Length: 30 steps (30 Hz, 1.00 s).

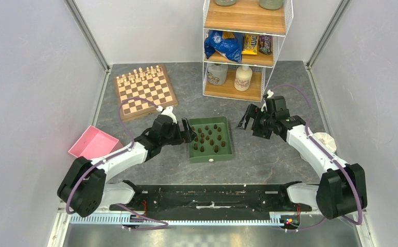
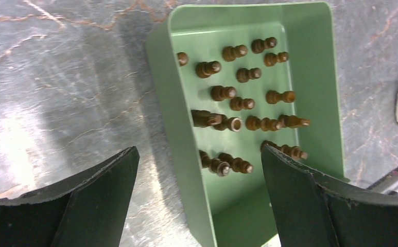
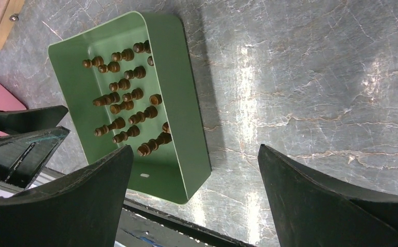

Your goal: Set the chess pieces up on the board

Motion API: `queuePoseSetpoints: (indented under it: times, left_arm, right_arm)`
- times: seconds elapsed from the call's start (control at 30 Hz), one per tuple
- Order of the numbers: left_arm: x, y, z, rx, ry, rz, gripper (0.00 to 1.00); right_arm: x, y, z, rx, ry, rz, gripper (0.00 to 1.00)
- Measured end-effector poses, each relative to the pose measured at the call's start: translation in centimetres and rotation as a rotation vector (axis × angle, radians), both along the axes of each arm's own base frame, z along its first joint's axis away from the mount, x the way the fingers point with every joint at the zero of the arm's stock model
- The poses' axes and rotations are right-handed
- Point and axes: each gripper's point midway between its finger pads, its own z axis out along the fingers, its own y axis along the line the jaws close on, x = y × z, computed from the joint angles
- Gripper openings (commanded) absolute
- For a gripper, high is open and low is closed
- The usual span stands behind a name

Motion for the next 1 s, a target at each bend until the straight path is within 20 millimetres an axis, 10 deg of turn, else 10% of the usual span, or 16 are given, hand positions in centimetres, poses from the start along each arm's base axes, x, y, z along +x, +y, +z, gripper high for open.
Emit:
queuePoseSetpoints:
  times: [1.0]
  left_arm:
    - [0.1, -6.2, -0.4, -0.151, 0.029, -0.082, 0.93]
  right_arm:
    - [0.6, -0.5, 0.1, -0.022, -0.003, -0.040, 0.99]
